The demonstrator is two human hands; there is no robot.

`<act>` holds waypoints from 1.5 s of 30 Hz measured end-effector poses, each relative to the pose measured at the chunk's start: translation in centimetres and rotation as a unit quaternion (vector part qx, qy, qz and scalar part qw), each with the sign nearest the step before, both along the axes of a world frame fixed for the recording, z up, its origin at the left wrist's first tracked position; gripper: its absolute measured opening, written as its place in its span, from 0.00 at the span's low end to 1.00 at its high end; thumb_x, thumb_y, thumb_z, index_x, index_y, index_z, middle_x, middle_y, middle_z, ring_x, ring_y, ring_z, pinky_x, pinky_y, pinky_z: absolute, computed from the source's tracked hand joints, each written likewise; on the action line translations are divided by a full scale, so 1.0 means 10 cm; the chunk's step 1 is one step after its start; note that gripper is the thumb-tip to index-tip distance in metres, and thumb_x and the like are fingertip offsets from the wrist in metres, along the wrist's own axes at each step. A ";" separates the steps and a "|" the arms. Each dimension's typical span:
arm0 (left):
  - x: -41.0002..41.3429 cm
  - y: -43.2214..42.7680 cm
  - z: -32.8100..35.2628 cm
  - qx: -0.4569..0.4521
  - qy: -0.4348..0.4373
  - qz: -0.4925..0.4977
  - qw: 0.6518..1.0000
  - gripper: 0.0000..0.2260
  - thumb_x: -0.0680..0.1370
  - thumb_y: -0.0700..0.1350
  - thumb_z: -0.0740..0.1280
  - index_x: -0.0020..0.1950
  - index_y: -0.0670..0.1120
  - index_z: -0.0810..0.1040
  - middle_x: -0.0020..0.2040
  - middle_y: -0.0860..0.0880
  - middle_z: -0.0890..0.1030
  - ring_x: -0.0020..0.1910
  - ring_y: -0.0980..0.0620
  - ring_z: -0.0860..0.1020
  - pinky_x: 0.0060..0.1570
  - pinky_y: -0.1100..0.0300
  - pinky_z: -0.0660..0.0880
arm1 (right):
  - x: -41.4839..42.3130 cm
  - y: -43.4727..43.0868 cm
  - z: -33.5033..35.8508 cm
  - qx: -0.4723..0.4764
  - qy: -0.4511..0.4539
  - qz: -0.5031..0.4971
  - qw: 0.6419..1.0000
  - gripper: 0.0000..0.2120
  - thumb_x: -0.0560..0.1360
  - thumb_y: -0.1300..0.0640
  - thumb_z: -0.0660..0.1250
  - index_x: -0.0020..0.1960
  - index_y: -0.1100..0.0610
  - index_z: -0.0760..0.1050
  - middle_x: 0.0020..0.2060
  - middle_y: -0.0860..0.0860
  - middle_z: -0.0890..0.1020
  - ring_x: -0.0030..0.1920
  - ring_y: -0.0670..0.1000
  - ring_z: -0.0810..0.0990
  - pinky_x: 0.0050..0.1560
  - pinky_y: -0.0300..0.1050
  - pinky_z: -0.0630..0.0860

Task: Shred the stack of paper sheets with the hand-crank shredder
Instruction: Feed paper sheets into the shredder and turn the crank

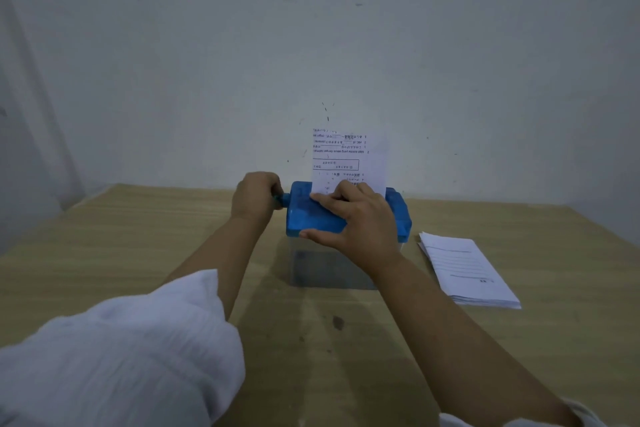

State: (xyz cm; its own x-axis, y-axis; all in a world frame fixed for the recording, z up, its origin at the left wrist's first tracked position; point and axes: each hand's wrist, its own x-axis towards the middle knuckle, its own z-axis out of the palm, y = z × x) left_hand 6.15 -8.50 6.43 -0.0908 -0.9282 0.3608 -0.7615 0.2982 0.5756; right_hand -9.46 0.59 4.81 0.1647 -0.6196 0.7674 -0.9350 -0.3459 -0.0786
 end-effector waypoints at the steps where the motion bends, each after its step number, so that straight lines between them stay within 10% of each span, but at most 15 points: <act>1: 0.00 -0.02 -0.01 0.004 0.035 0.011 0.999 0.05 0.69 0.30 0.71 0.42 0.37 0.80 0.45 0.39 0.82 0.43 0.43 0.79 0.44 0.54 0.75 | 0.00 0.00 0.00 -0.001 -0.001 -0.001 1.000 0.31 0.65 0.31 0.59 0.58 0.49 0.80 0.40 0.46 0.74 0.40 0.49 0.72 0.40 0.44 0.70; 6: -0.02 -0.01 -0.11 0.147 0.273 0.101 0.945 0.08 0.71 0.34 0.72 0.49 0.36 0.80 0.49 0.42 0.81 0.47 0.46 0.78 0.46 0.58 0.73 | 0.02 0.00 -0.01 -0.012 0.001 -0.007 1.000 0.31 0.65 0.31 0.58 0.57 0.49 0.80 0.39 0.47 0.74 0.39 0.49 0.73 0.39 0.43 0.68; 11: -0.14 0.02 -0.02 0.371 0.631 0.021 0.681 0.22 0.77 0.50 0.67 0.64 0.37 0.70 0.62 0.40 0.74 0.58 0.40 0.77 0.55 0.44 0.75 | 0.02 0.01 0.00 -0.011 0.000 -0.013 1.000 0.29 0.65 0.32 0.63 0.57 0.50 0.80 0.39 0.47 0.75 0.40 0.49 0.73 0.40 0.43 0.66; 17: -0.24 0.06 0.14 0.396 0.541 -0.018 0.742 0.16 0.75 0.50 0.70 0.47 0.36 0.74 0.44 0.41 0.78 0.51 0.42 0.77 0.58 0.46 0.74 | 0.03 0.02 -0.02 0.006 -0.009 -0.006 1.000 0.28 0.65 0.35 0.67 0.59 0.50 0.79 0.41 0.48 0.76 0.41 0.50 0.73 0.41 0.44 0.69; 21: -0.23 0.05 0.13 0.373 0.482 -0.025 0.792 0.13 0.76 0.49 0.68 0.42 0.40 0.74 0.38 0.43 0.76 0.38 0.46 0.74 0.40 0.53 0.73 | 0.03 0.01 -0.01 -0.012 -0.003 -0.017 1.000 0.30 0.66 0.31 0.58 0.57 0.49 0.80 0.40 0.46 0.76 0.40 0.48 0.74 0.40 0.41 0.67; 26: -0.31 0.06 0.21 0.186 0.455 0.033 0.870 0.09 0.73 0.34 0.69 0.36 0.41 0.71 0.35 0.44 0.74 0.32 0.51 0.72 0.31 0.59 0.71 | 0.03 0.00 0.00 -0.006 -0.019 -0.012 1.000 0.27 0.64 0.35 0.67 0.56 0.50 0.81 0.40 0.47 0.77 0.40 0.49 0.74 0.40 0.42 0.68; 32: -0.27 0.17 0.12 0.142 0.539 -0.024 0.830 0.12 0.72 0.34 0.71 0.54 0.36 0.78 0.51 0.46 0.80 0.47 0.50 0.78 0.34 0.66 0.74 | 0.00 0.02 0.06 0.062 -0.036 0.005 0.997 0.28 0.65 0.36 0.69 0.61 0.49 0.78 0.44 0.48 0.76 0.46 0.50 0.73 0.46 0.44 0.69; 37: -0.25 0.21 0.21 0.181 0.572 0.004 0.800 0.12 0.70 0.43 0.76 0.47 0.42 0.75 0.43 0.50 0.76 0.43 0.53 0.74 0.31 0.64 0.70 | 0.01 0.06 0.14 0.129 -0.039 0.011 0.991 0.30 0.65 0.36 0.70 0.64 0.46 0.75 0.46 0.45 0.71 0.50 0.48 0.69 0.50 0.43 0.65; 45: -0.22 0.26 0.19 0.098 0.530 -0.074 0.839 0.14 0.71 0.30 0.71 0.52 0.43 0.76 0.52 0.50 0.81 0.47 0.57 0.78 0.37 0.67 0.73 | 0.01 0.06 0.19 0.158 -0.033 0.002 0.987 0.30 0.67 0.37 0.69 0.66 0.45 0.72 0.49 0.46 0.70 0.54 0.48 0.67 0.51 0.43 0.62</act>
